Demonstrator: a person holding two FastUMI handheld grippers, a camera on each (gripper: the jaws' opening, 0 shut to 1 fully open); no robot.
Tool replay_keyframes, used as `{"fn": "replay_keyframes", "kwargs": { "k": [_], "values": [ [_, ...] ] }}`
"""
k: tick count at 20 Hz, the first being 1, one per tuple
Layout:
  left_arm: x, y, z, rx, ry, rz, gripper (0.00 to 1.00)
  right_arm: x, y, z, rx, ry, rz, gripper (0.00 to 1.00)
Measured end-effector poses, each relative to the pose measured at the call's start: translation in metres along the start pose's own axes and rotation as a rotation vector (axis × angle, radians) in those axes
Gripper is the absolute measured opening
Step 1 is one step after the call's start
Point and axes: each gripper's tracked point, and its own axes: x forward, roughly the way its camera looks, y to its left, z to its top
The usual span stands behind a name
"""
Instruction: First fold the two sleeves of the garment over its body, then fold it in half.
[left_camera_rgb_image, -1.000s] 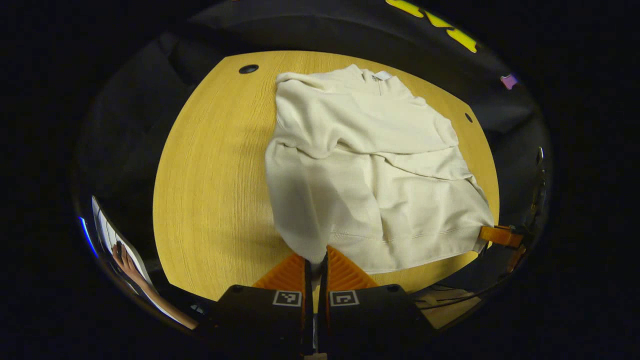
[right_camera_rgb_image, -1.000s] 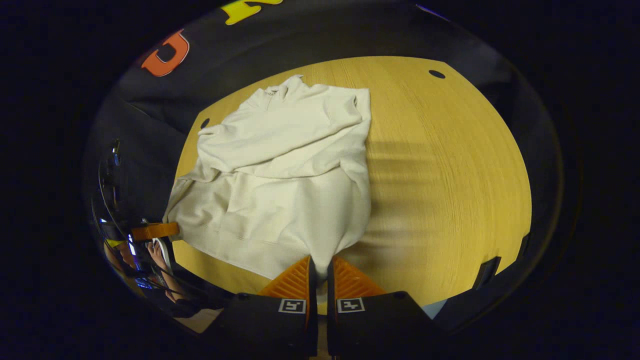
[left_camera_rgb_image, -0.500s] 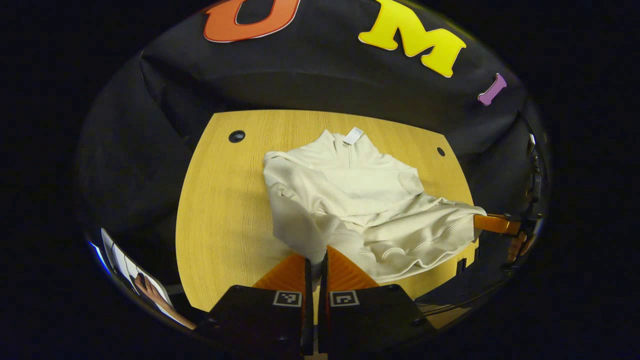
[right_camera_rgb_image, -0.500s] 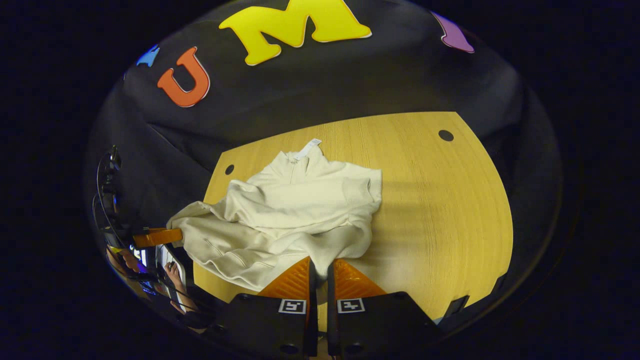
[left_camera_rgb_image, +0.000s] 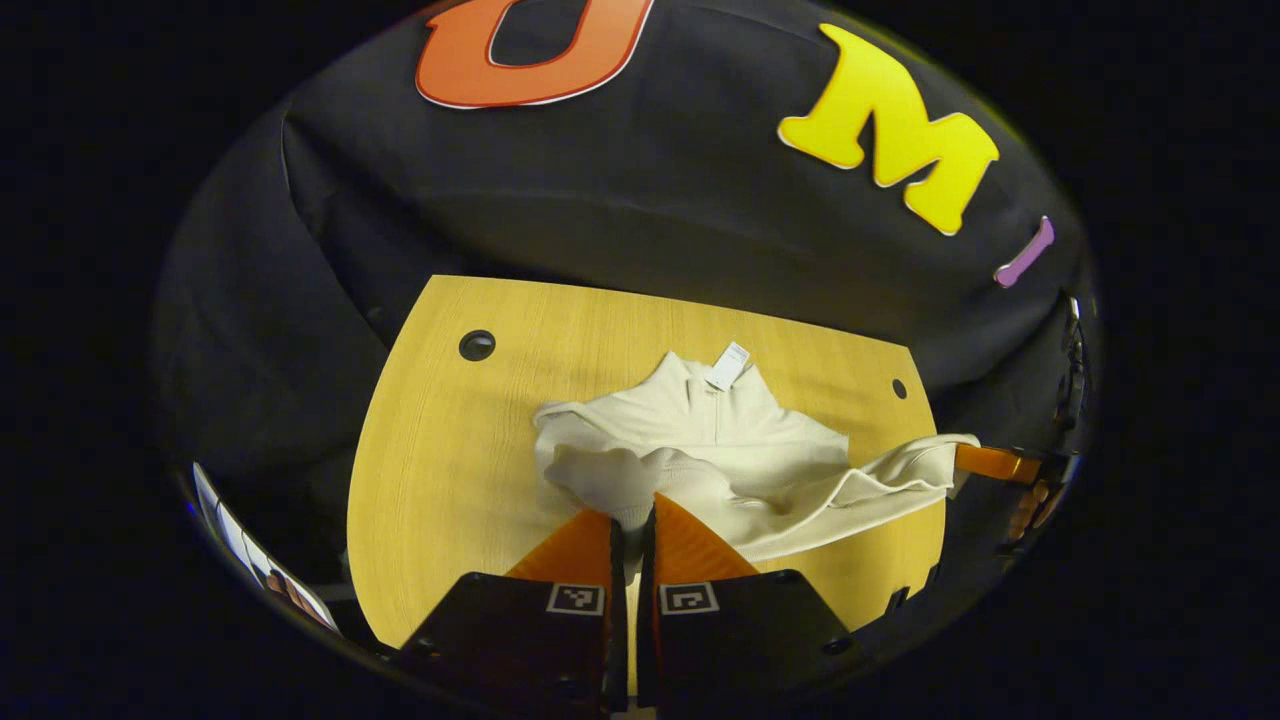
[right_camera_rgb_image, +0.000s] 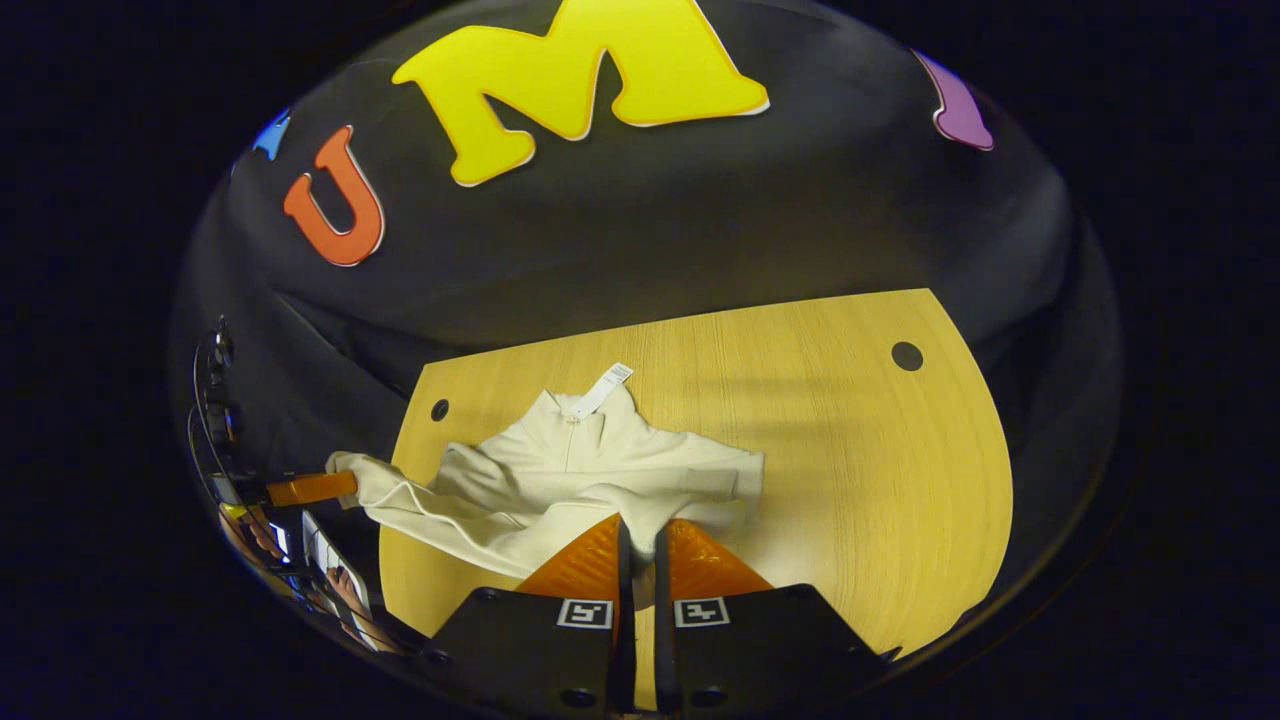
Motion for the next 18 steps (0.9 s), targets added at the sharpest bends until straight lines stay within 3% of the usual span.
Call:
{"fn": "replay_keyframes", "kwargs": {
  "k": [6, 11, 18],
  "values": [
    [0.090, 0.024, -0.008, -0.102, 0.105, 0.054, 0.06, 0.098, -0.014, 0.012, 0.074, 0.068, -0.038, 0.08],
    [0.144, 0.044, -0.015, -0.099, 0.185, 0.094, 0.06, 0.159, -0.024, 0.013, 0.077, 0.093, -0.073, 0.08],
    [0.169, 0.040, -0.011, -0.018, 0.196, 0.137, 0.08, 0.186, -0.034, 0.002, 0.107, 0.107, -0.134, 0.08]
  ]
}}
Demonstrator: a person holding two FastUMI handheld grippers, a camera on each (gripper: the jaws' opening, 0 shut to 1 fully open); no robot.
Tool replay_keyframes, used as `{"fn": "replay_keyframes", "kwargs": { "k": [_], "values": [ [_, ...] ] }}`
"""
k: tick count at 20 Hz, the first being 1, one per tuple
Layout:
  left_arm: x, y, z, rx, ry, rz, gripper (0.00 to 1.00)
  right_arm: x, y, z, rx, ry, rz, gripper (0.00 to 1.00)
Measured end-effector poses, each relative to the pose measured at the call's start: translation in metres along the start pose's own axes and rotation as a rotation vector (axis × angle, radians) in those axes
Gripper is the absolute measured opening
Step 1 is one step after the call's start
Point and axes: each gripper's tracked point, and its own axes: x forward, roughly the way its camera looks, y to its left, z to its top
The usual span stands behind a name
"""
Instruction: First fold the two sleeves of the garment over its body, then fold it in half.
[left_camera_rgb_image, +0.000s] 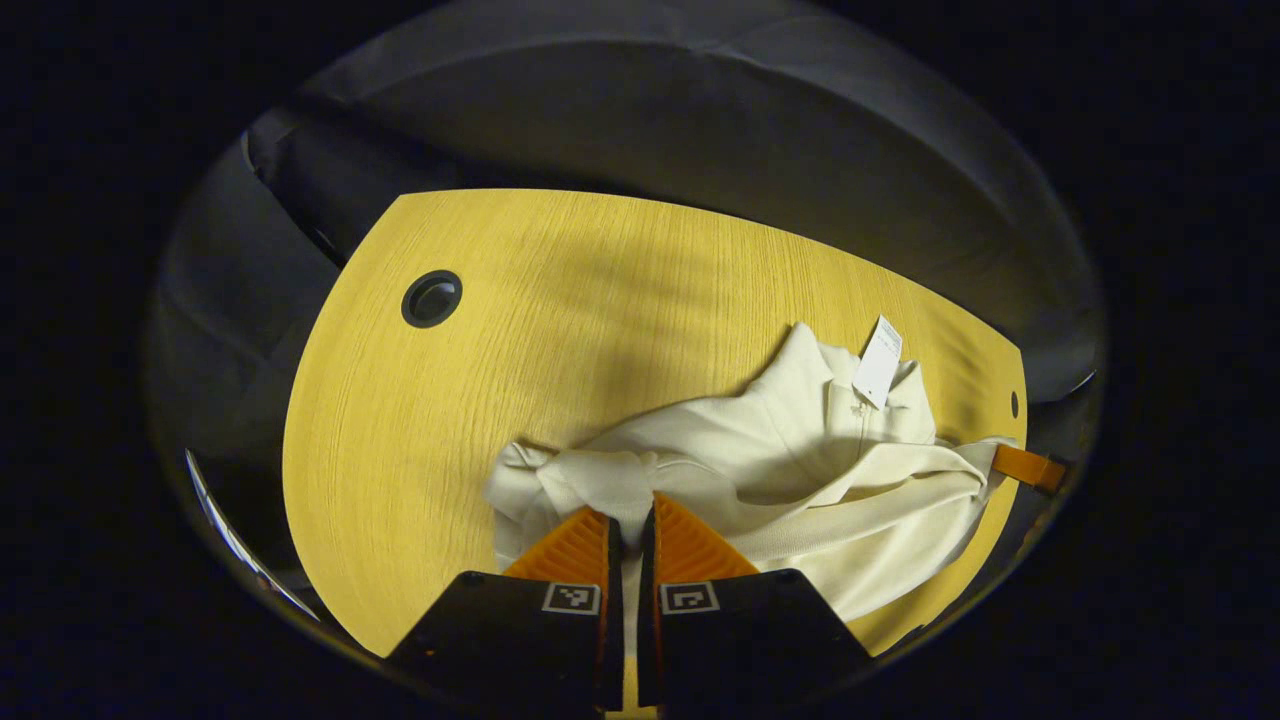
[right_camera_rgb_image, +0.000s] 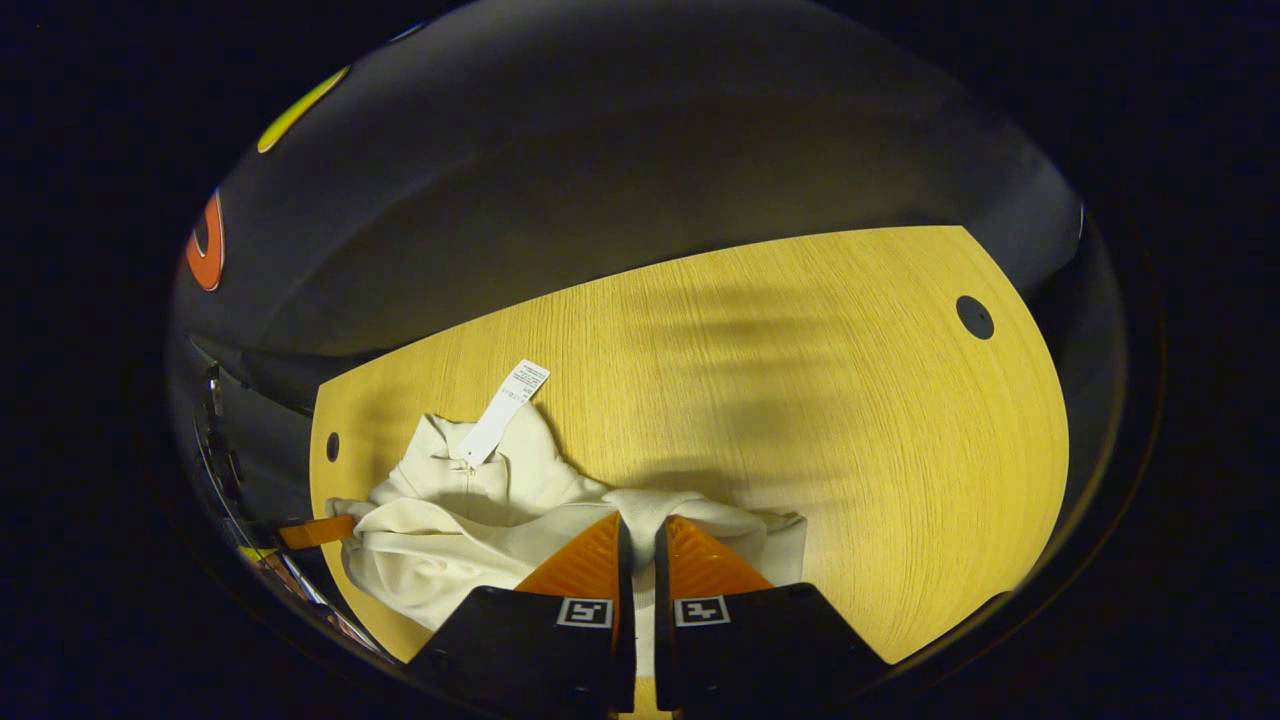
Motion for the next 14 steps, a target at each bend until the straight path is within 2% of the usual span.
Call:
{"fn": "replay_keyframes", "kwargs": {
  "k": [3, 4, 6, 7, 8, 9, 10, 11, 12, 13, 14],
  "values": [
    [-0.003, -0.003, 0.000, 0.008, 0.000, 0.009, 0.11, -0.001, 0.002, 0.001, -0.007, -0.014, -0.001, 0.09],
    [-0.004, -0.005, 0.001, 0.003, -0.004, 0.004, 0.12, -0.006, -0.001, 0.006, -0.001, -0.034, -0.007, 0.13],
    [-0.007, -0.007, 0.000, 0.001, -0.012, 0.006, 0.19, -0.010, 0.001, 0.011, 0.006, -0.058, 0.001, 0.28],
    [-0.009, -0.006, 0.001, 0.003, -0.016, 0.008, 0.32, -0.016, -0.001, 0.014, 0.001, -0.065, -0.003, 0.28],
    [-0.013, -0.006, 0.002, 0.005, -0.019, 0.015, 0.36, -0.018, -0.004, 0.015, -0.006, -0.080, -0.009, 0.26],
    [-0.017, -0.006, 0.003, 0.009, -0.024, 0.021, 0.43, -0.024, -0.003, 0.020, -0.009, -0.099, -0.017, 0.37],
    [-0.021, -0.007, 0.005, 0.010, -0.038, 0.023, 0.48, -0.029, -0.006, 0.024, -0.010, -0.119, -0.032, 0.58],
    [-0.026, -0.010, 0.007, 0.011, -0.051, 0.019, 0.57, -0.033, -0.004, 0.025, -0.004, -0.132, -0.031, 0.69],
    [-0.032, -0.010, 0.008, 0.012, -0.060, 0.022, 0.60, -0.039, -0.004, 0.026, -0.003, -0.140, -0.035, 0.64],
    [-0.038, -0.009, 0.008, 0.012, -0.071, 0.033, 0.70, -0.044, -0.003, 0.025, -0.012, -0.144, -0.033, 0.73],
    [-0.044, -0.010, 0.009, 0.014, -0.082, 0.030, 0.86, -0.050, -0.003, 0.023, -0.029, -0.146, -0.042, 0.75]
  ]
}}
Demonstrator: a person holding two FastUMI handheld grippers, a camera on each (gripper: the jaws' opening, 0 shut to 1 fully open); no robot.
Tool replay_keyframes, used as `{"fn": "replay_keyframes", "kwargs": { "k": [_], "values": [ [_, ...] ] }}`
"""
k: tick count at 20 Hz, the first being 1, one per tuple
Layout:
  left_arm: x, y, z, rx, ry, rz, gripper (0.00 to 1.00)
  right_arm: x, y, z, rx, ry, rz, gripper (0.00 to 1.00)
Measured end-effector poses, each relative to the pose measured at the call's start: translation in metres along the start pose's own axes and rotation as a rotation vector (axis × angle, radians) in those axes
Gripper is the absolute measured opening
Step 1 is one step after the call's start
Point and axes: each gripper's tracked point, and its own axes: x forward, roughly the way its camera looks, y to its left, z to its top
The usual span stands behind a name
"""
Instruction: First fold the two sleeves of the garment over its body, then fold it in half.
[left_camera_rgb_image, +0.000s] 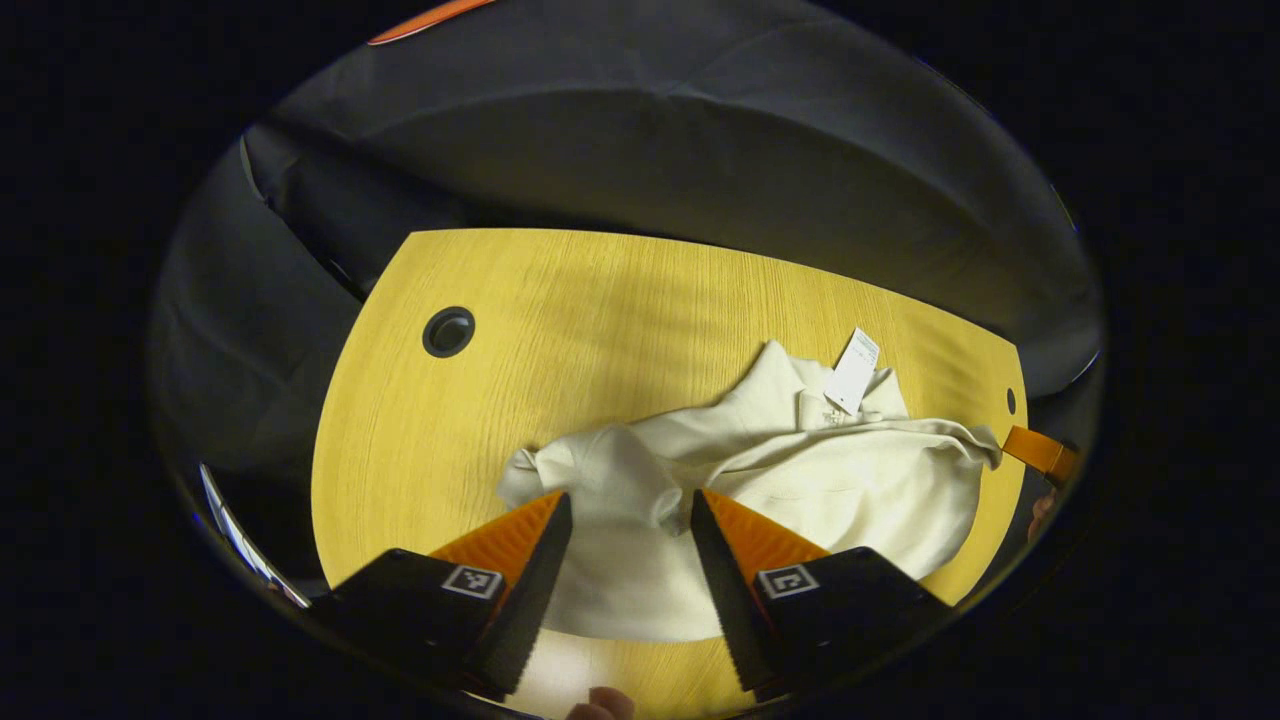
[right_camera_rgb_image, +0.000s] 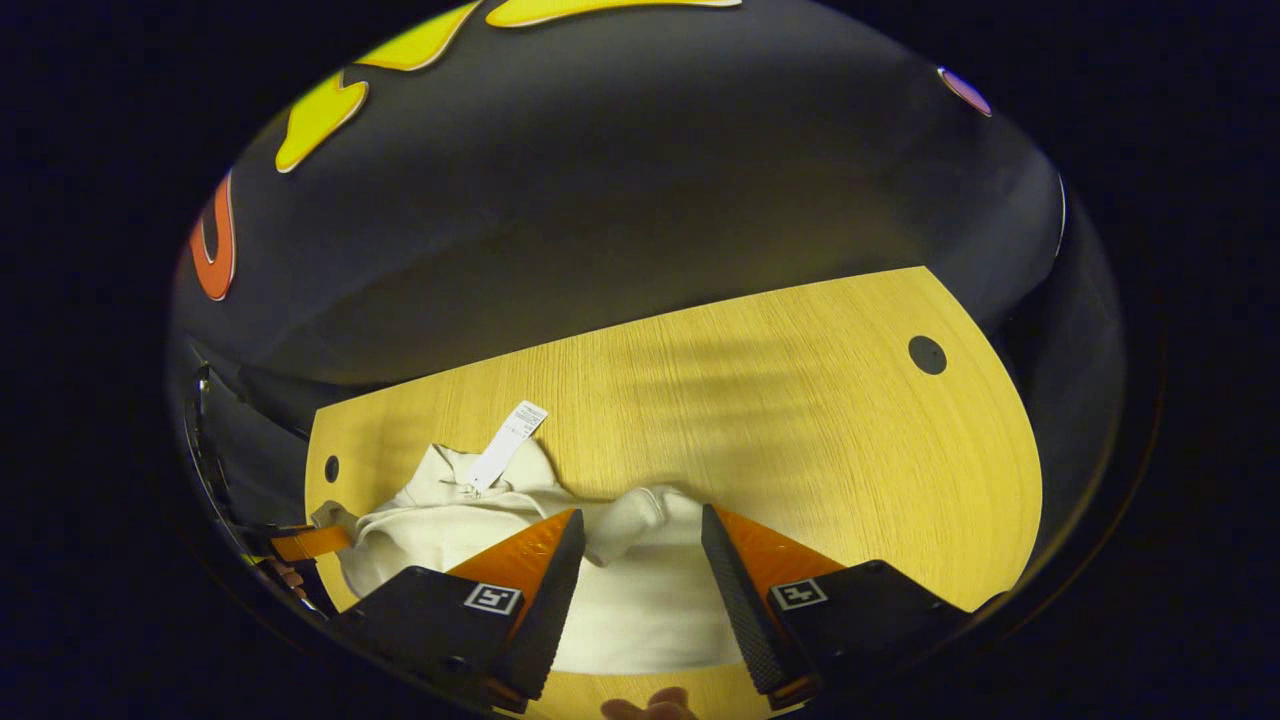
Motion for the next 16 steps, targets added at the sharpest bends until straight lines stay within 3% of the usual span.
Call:
{"fn": "replay_keyframes", "kwargs": {
  "k": [5, 6, 10, 11, 14, 16],
  "values": [
    [-0.045, -0.001, -0.003, 0.041, -0.084, -0.009, 0.94, -0.047, 0.004, -0.002, -0.070, -0.072, -0.032, 0.89],
    [-0.057, 0.000, -0.005, 0.044, -0.108, -0.006, 0.94, -0.062, 0.008, -0.004, -0.077, -0.091, -0.027, 0.96],
    [-0.111, 0.012, -0.023, 0.081, -0.248, 0.038, 0.94, -0.122, 0.008, -0.011, -0.131, -0.220, -0.056, 0.92],
    [-0.125, 0.014, -0.027, 0.096, -0.293, 0.043, 0.94, -0.141, 0.009, -0.015, -0.150, -0.258, -0.067, 0.97],
    [-0.164, 0.000, -0.049, 0.107, -0.401, 0.013, 0.95, -0.194, 0.007, -0.035, -0.187, -0.356, -0.082, 0.93],
    [-0.196, 0.000, -0.061, 0.117, -0.500, 0.000, 0.95, -0.230, 0.005, -0.048, -0.197, -0.440, -0.085, 0.96]
  ]
}}
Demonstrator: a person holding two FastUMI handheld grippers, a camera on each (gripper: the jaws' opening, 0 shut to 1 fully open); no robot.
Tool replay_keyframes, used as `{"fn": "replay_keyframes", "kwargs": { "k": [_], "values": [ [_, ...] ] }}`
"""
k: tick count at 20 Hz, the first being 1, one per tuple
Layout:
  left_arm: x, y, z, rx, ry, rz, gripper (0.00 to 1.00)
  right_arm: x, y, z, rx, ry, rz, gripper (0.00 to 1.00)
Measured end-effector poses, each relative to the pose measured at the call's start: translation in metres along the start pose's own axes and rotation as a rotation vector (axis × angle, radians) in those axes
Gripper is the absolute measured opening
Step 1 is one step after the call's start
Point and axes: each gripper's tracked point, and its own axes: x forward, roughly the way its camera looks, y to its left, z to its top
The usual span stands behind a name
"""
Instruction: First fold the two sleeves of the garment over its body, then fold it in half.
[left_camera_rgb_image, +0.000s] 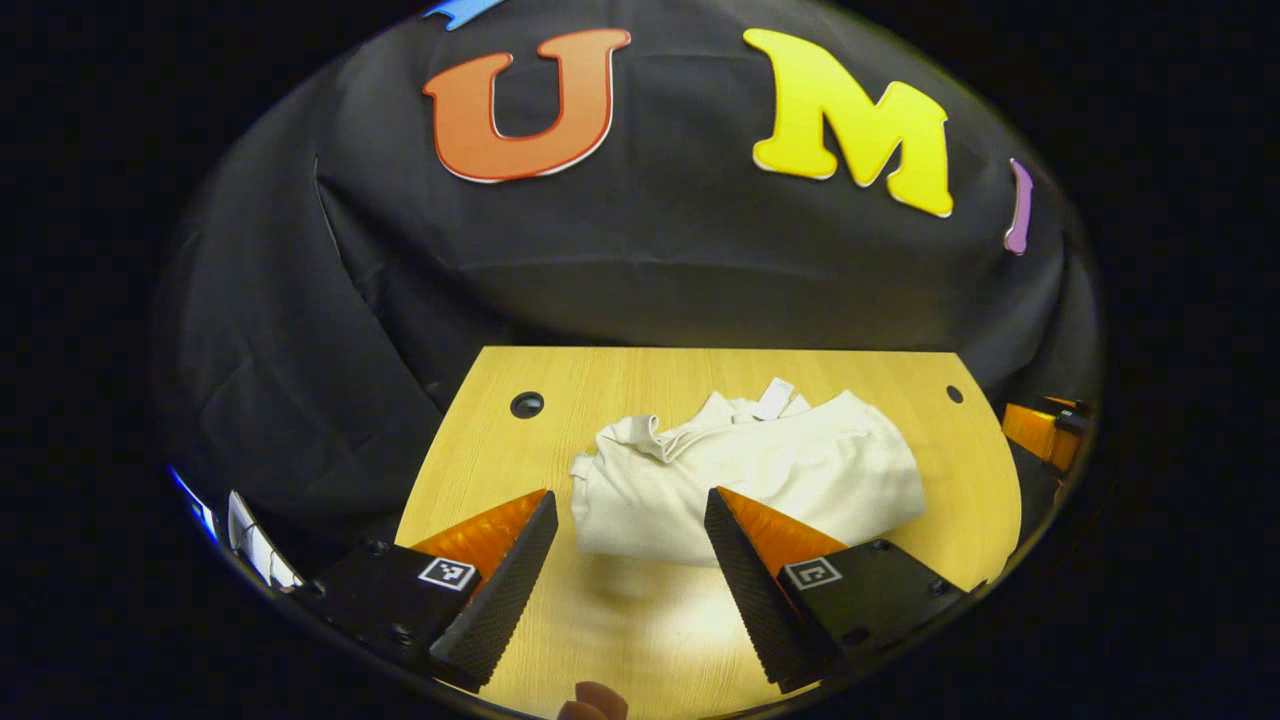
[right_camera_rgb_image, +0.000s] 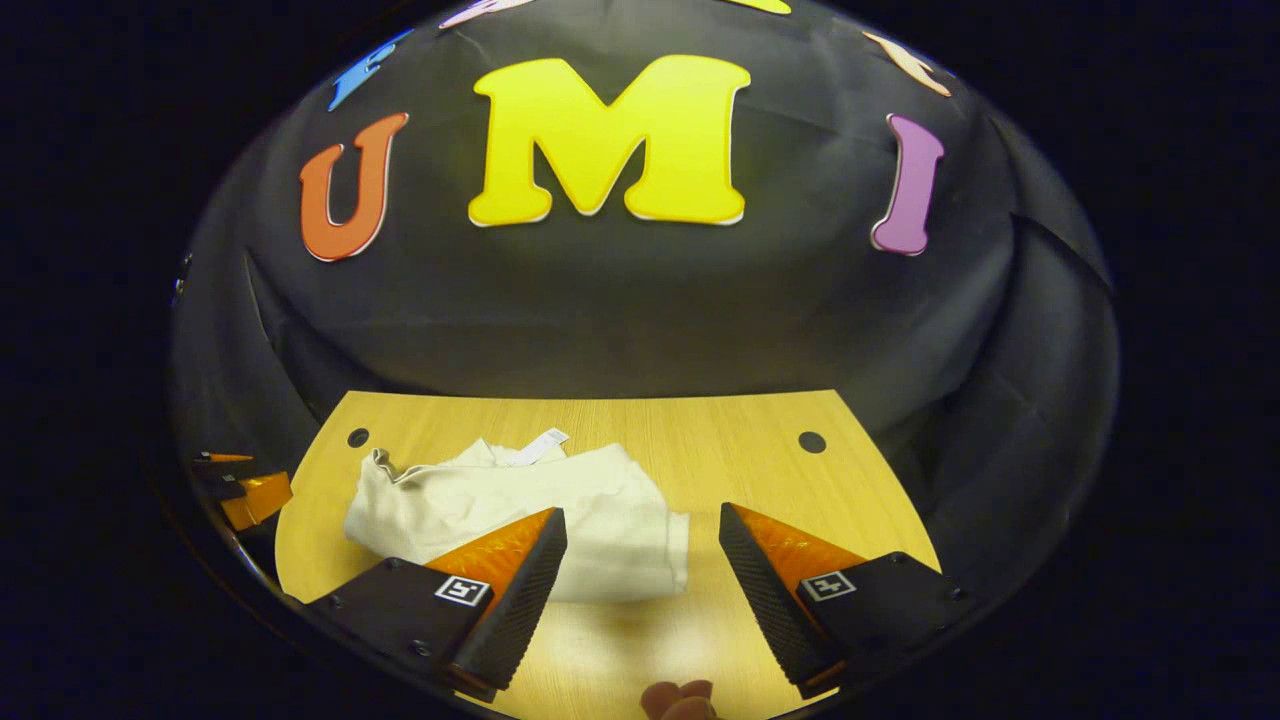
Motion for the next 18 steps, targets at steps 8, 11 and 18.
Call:
{"fn": "replay_keyframes", "kwargs": {
  "k": [8, 11, 18],
  "values": [
    [-0.136, -0.018, 0.022, 0.021, -0.345, 0.027, 0.95, -0.133, -0.027, 0.017, 0.066, -0.298, -0.008, 0.96],
    [-0.180, -0.019, 0.033, 0.036, -0.466, 0.050, 0.95, -0.166, -0.026, 0.022, 0.098, -0.361, 0.010, 0.96],
    [-0.233, -0.013, 0.070, 0.034, -0.656, 0.072, 0.94, -0.228, -0.009, 0.064, 0.056, -0.585, 0.049, 0.96]
  ]
}}
